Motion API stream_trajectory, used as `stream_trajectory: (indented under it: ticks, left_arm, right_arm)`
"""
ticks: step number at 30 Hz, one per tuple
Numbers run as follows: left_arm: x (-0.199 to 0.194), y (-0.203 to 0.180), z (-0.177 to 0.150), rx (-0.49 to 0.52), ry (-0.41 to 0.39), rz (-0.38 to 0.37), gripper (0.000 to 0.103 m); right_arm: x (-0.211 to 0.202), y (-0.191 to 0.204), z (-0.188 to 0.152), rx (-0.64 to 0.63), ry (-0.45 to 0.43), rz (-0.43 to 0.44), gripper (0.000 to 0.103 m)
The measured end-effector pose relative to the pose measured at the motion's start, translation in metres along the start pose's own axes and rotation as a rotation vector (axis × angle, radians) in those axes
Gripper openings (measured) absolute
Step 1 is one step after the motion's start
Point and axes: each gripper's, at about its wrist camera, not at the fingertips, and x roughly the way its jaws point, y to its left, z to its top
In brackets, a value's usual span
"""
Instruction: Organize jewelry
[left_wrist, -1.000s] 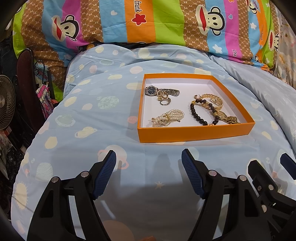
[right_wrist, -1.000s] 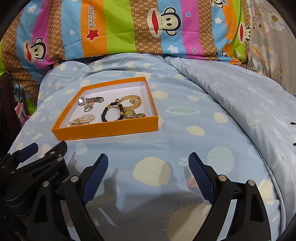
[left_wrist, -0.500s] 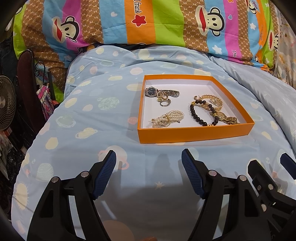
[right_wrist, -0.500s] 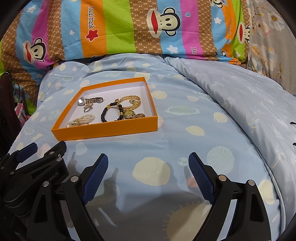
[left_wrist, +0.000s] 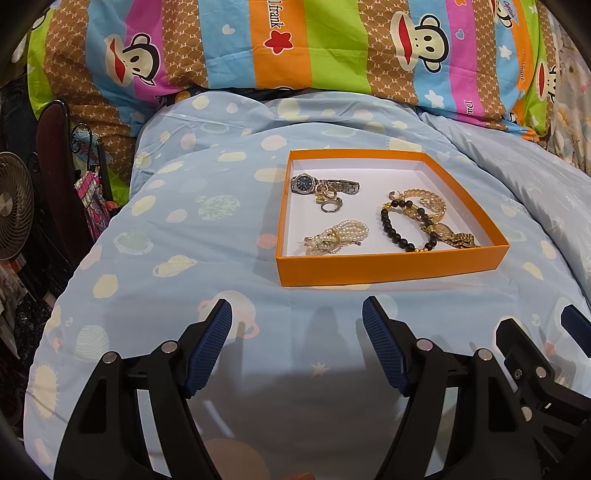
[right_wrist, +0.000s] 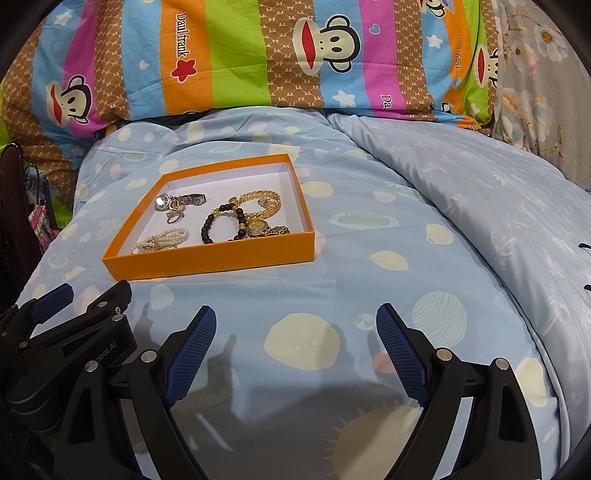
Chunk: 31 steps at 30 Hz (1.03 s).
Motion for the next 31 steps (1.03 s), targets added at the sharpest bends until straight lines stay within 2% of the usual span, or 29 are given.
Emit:
stream_trajectory:
  ticks: [31]
  left_arm:
    - [-0.0027,0.0028,0.0012,0.006,-0.026,0.029,0.071]
  right_arm:
    - [0.0017,-0.0019,0.0015,-0.003,0.000,-0.004,0.087]
